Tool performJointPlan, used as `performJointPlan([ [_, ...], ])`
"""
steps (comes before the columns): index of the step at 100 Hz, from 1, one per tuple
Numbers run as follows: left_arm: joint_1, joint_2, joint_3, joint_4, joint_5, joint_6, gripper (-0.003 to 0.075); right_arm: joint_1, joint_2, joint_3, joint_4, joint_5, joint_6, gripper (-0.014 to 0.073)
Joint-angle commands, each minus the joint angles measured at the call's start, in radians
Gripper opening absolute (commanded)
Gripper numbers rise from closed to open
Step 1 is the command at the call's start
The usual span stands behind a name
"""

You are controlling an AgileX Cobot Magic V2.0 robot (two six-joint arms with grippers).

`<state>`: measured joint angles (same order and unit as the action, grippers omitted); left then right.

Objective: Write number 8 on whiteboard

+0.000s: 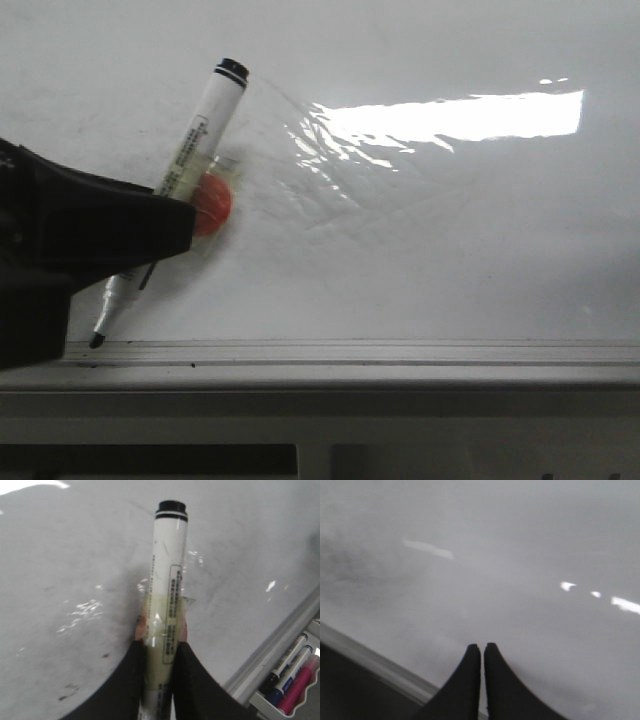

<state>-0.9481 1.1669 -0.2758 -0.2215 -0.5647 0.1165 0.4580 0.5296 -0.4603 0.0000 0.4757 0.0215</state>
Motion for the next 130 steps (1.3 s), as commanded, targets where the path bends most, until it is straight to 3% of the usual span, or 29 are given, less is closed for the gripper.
performJointPlan([
  [1, 0.001, -0.011, -0.032, 0.127, -0.073, 0.001, -0.002, 0.134, 0.111, -0.109, 0.0, -0.042, -0.013, 0.0135],
  [8, 0.001, -0.011, -0.037, 0.24, -0.089, 0.024, -0.002, 0.252, 0.196, -0.175, 0.0, -0.036, -0.013, 0.0262],
  [15, 0.001, -0.011, -0.039, 0.312, -0.11, 0.07, -0.002, 0.345, 0.267, -0.238, 0.0, -0.036, -0.013, 0.0333],
  [32, 0.001, -0.011, -0.039, 0.347, -0.147, 0.091, -0.002, 0.447, 0.426, -0.372, 0.0, -0.03, -0.013, 0.0332],
  [44, 0.001, -0.011, -0.039, 0.347, -0.167, 0.163, -0.002, 0.456, 0.495, -0.425, 0.007, -0.028, -0.013, 0.0332],
  [68, 0.001, -0.011, -0.039, 0.347, -0.184, 0.167, -0.002, 0.452, 0.57, -0.44, 0.012, -0.037, -0.013, 0.033],
  [77, 0.001, -0.011, -0.039, 0.357, -0.184, 0.167, -0.002, 0.452, 0.574, -0.44, 0.013, -0.042, -0.013, 0.0259],
  [96, 0.001, -0.011, -0.039, 0.363, -0.184, 0.171, -0.002, 0.452, 0.574, -0.44, 0.024, -0.053, -0.011, -0.0074],
  [115, 0.001, -0.011, -0.039, 0.362, -0.184, 0.171, 0.0013, 0.452, 0.574, -0.44, 0.024, -0.069, -0.013, -0.0069],
  [130, 0.001, -0.011, -0.039, 0.362, -0.181, 0.171, 0.0194, 0.452, 0.571, -0.44, 0.024, -0.08, -0.013, -0.0069],
])
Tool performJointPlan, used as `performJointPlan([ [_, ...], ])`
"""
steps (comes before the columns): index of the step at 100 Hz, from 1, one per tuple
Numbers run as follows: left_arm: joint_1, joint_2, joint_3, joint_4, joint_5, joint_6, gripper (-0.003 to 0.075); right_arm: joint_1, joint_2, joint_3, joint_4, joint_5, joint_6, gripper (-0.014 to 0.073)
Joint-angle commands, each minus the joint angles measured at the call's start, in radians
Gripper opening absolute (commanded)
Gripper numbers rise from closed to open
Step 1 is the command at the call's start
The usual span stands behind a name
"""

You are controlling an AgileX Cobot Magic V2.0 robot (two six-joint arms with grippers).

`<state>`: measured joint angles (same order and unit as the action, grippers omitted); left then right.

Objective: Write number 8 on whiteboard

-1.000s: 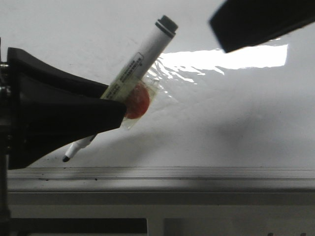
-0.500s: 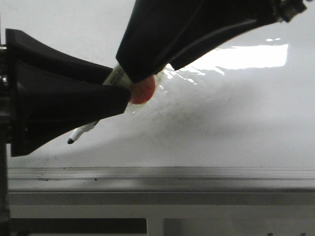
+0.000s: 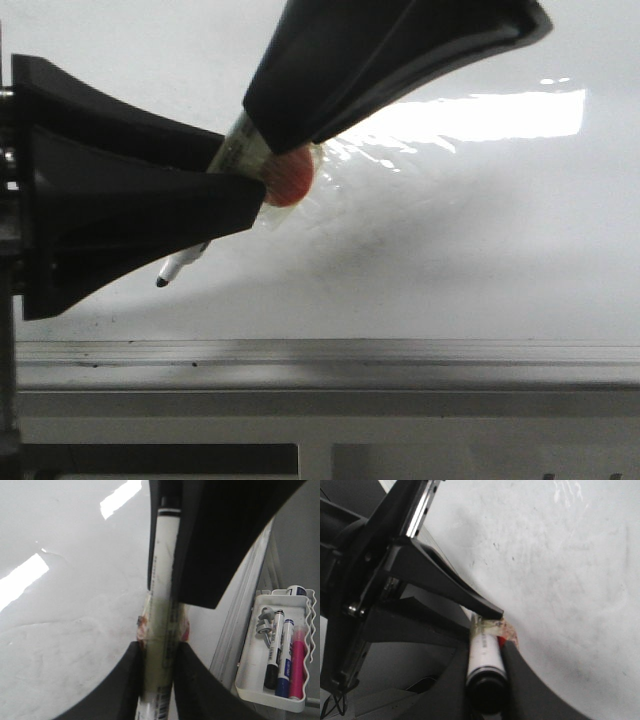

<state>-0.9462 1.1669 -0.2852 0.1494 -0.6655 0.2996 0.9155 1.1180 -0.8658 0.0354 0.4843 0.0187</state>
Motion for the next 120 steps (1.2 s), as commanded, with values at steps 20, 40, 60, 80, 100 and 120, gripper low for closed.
performJointPlan([
  [20, -0.001, -0.101, -0.002, -0.132, -0.055, -0.012, 0.0265, -0.023, -0.07, -0.036, -0.011, -0.058, -0.01, -0.0069],
  [40, -0.001, -0.31, 0.025, -0.281, 0.05, -0.01, 0.0265, -0.1, -0.109, -0.109, -0.011, 0.055, 0.004, -0.0062],
  [60, -0.001, -0.417, 0.025, -0.307, 0.127, -0.01, 0.0265, -0.177, -0.105, -0.185, -0.011, 0.066, 0.004, -0.0062],
  [80, -0.001, -0.418, 0.025, -0.308, 0.127, -0.01, 0.0265, -0.28, -0.089, -0.21, -0.011, 0.096, 0.035, -0.0061],
  [100, -0.001, -0.418, 0.025, -0.308, 0.127, -0.01, 0.0265, -0.291, -0.01, -0.21, -0.011, 0.185, 0.042, -0.0061],
  [120, -0.001, -0.418, 0.025, -0.308, 0.127, -0.01, 0.0265, -0.289, -0.087, -0.21, -0.083, 0.311, 0.087, -0.0059],
])
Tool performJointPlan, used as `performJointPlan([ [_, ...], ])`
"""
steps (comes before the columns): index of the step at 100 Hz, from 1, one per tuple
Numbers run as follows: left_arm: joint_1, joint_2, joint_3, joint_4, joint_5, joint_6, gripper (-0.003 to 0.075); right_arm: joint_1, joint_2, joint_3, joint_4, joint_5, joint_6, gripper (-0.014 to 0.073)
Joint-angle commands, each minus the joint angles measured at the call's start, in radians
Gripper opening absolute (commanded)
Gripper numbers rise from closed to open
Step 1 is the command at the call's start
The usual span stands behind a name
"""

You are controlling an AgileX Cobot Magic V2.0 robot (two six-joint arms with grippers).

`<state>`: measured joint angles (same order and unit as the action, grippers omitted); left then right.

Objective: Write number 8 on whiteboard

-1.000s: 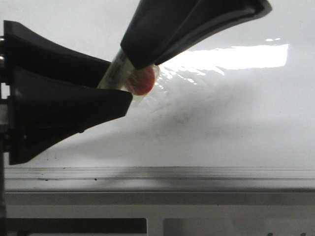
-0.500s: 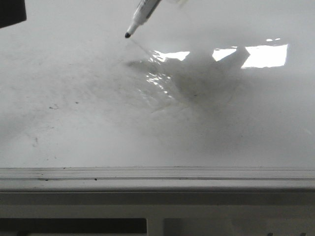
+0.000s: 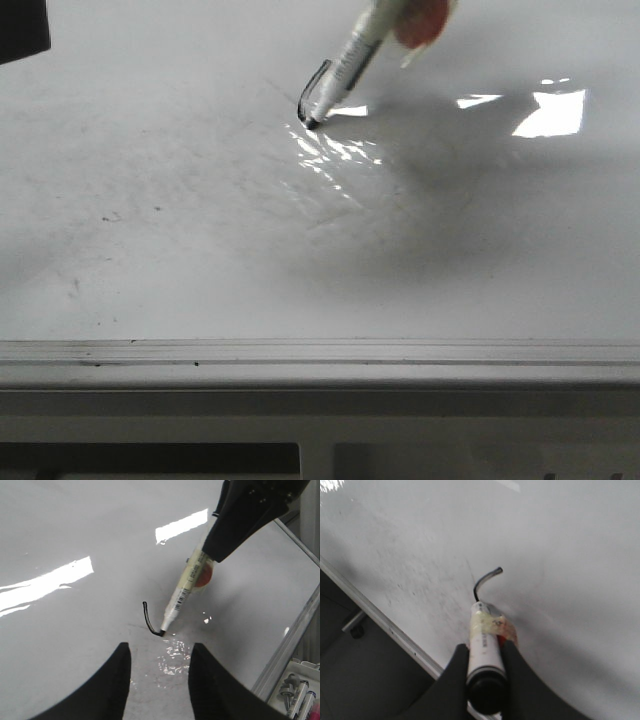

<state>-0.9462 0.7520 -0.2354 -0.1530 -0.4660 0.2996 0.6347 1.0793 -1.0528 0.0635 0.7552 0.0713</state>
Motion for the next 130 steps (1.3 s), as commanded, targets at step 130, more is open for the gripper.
performJointPlan([
  [130, -0.001, 0.134, -0.025, 0.122, -0.1, -0.01, 0.0293, 0.276, 0.003, 0.006, -0.169, -0.145, 0.175, -0.0063],
])
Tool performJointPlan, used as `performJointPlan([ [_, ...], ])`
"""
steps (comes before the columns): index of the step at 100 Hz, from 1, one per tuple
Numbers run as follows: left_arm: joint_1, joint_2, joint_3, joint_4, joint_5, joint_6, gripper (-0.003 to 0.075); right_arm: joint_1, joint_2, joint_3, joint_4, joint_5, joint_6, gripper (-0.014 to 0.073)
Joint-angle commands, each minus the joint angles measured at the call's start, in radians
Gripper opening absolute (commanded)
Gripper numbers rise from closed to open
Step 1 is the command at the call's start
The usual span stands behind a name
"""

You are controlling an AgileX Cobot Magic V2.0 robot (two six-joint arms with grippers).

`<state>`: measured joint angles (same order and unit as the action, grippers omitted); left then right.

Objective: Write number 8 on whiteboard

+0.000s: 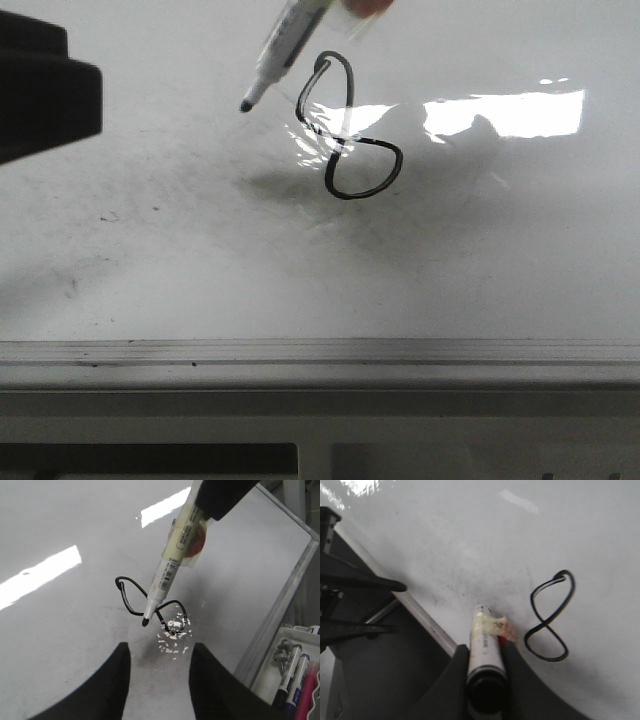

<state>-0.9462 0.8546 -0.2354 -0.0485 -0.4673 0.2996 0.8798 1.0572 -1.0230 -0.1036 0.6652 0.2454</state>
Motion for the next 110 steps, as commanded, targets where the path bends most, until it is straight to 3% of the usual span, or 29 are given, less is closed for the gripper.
performJointPlan([
  [1, -0.001, 0.038, -0.025, 0.021, -0.102, -0.01, 0.0296, 0.035, 0.033, -0.024, -0.002, -0.055, 0.003, -0.0063],
  [26, -0.001, 0.143, -0.035, 0.104, -0.157, -0.012, 0.0304, 0.074, 0.097, -0.024, 0.046, -0.114, 0.007, -0.0063],
  [61, -0.001, 0.204, -0.035, 0.096, -0.237, -0.012, 0.0297, 0.099, 0.097, -0.024, 0.11, -0.073, 0.007, -0.0063],
  [71, -0.001, 0.204, -0.035, 0.096, -0.237, -0.012, 0.0225, 0.099, 0.097, -0.024, 0.11, -0.063, 0.007, -0.0063],
  [87, -0.001, 0.204, -0.035, 0.096, -0.228, -0.012, -0.0023, 0.099, 0.097, -0.024, 0.113, -0.063, 0.007, -0.0063],
  [100, -0.001, 0.204, -0.035, 0.096, -0.228, -0.012, -0.002, 0.099, 0.097, -0.024, 0.113, -0.061, 0.007, -0.0038],
  [105, -0.001, 0.204, -0.035, 0.096, -0.228, -0.012, -0.002, 0.099, 0.097, -0.024, 0.113, -0.061, 0.007, 0.0033],
  [110, -0.001, 0.204, -0.035, 0.094, -0.228, -0.012, -0.002, 0.099, 0.097, -0.024, 0.113, -0.061, 0.007, 0.0163],
])
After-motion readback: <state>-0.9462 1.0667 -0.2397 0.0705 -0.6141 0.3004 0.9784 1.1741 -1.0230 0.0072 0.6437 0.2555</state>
